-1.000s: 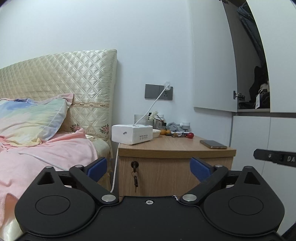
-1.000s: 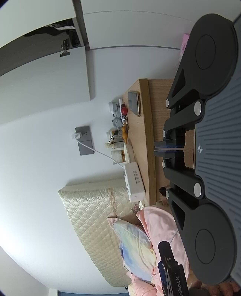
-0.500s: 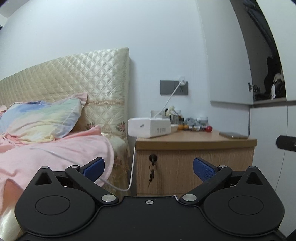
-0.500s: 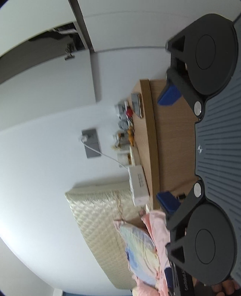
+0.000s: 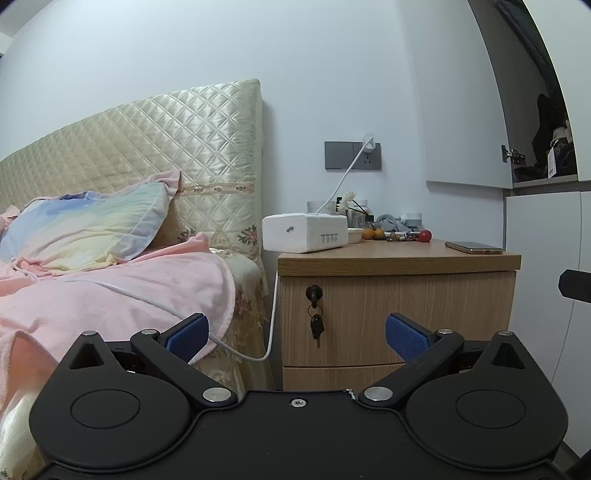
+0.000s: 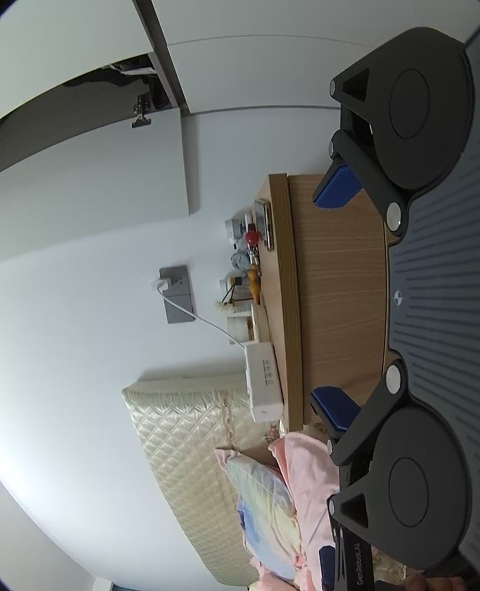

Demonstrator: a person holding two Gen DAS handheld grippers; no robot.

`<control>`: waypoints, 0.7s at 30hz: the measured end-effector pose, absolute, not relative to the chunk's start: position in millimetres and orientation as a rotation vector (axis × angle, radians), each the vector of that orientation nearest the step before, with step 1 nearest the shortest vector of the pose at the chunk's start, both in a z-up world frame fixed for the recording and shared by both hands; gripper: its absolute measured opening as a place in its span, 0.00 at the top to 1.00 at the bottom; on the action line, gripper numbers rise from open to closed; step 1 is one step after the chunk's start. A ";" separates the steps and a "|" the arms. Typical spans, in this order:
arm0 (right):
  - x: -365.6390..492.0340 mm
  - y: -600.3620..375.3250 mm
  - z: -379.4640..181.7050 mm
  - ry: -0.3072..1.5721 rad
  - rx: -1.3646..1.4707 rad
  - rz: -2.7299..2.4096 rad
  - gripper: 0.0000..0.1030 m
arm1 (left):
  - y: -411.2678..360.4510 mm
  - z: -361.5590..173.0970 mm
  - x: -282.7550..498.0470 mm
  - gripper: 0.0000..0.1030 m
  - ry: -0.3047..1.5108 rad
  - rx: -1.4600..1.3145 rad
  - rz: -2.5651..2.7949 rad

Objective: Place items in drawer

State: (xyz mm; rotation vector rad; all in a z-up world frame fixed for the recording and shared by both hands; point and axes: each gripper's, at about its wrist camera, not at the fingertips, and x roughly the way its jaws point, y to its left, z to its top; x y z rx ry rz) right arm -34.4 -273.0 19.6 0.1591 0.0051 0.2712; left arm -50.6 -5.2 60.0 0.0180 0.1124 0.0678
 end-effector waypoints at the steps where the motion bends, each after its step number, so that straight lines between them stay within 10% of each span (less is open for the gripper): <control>1: -34.0 -272.0 19.4 0.006 0.158 0.271 0.00 | -5.0 59.7 -50.8 0.01 0.114 0.018 0.067; 21: -32.9 -265.0 16.0 0.007 0.133 0.287 0.00 | -3.3 60.8 -49.0 0.01 0.122 0.003 0.068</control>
